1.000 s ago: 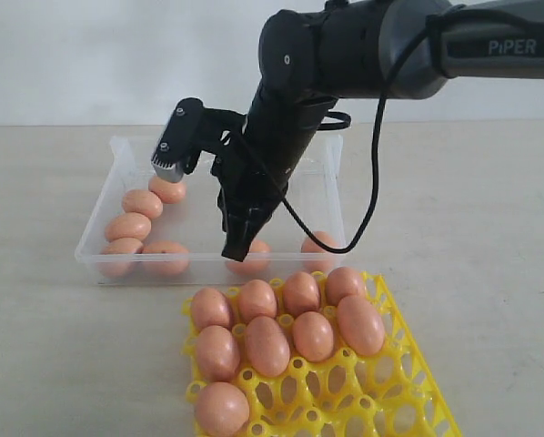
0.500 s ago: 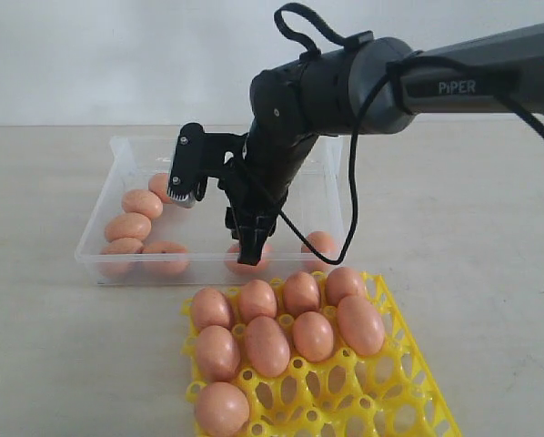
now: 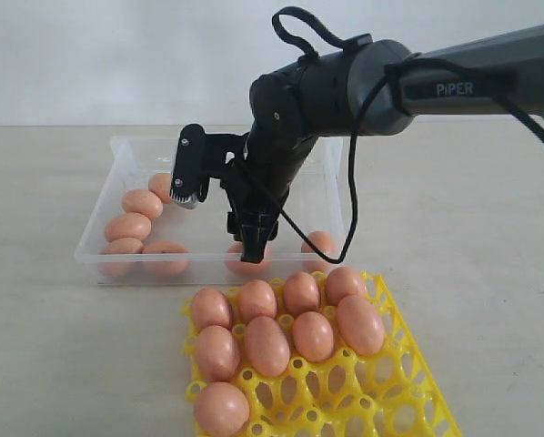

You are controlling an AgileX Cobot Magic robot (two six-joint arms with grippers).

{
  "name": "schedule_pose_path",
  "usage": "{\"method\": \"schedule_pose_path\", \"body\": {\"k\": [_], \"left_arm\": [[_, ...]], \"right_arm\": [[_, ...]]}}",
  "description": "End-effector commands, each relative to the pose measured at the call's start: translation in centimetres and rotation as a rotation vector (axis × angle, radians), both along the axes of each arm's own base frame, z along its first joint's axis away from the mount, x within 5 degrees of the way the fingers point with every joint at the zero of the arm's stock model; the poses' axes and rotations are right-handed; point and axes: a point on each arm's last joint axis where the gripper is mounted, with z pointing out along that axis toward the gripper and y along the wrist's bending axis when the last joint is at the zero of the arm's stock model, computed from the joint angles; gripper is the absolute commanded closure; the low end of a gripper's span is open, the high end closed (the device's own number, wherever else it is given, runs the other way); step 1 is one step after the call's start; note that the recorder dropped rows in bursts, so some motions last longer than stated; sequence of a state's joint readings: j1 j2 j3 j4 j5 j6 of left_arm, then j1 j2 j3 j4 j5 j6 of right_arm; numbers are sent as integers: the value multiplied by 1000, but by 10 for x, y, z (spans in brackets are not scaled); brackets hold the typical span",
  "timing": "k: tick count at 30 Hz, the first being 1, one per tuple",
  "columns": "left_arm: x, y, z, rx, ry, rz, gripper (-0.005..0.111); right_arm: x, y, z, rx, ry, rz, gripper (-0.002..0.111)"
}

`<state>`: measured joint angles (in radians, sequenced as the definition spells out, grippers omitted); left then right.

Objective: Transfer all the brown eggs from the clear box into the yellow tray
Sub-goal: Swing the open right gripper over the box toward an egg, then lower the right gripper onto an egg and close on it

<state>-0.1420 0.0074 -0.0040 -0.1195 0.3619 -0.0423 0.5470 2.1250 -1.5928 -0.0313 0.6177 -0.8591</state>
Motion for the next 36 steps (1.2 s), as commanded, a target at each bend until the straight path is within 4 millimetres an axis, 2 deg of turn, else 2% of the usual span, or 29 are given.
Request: {"method": "schedule_pose_path", "body": {"k": [1,5,12,18,22,23,26,28,31,33,36], "left_arm": [[1,0,-1,8,0,-2,103],[1,0,-1,8,0,-2,103],[1,0,-1,8,0,-2,103],[1,0,-1,8,0,-2,103],[1,0,-1,8,0,-2,103],[1,0,-1,8,0,-2,103],[1,0,-1,8,0,-2,103],[1,0,-1,8,0,-2,103],[1,0,-1,8,0,-2,103],[1,0,-1,8,0,-2,103],[1,0,-1,8,0,-2,103]], "right_arm": [[2,-2,2,35,13,-36,53],[2,-1,3,37,9,-36,53],[4,4,26,173,-65,-78,53],[-3,10,38,393,78,-305,53],[-8,7,35,383,179,-402,53],[-9,3,38,343,245,-488,53],[2,-8,55,134,349,-510,53],[15,-8,63,89,358,-458,53],[26,-1,53,62,335,-325,53],[28,8,28,59,393,-202,53],[31,10,0,20,435,-180,53]]}}
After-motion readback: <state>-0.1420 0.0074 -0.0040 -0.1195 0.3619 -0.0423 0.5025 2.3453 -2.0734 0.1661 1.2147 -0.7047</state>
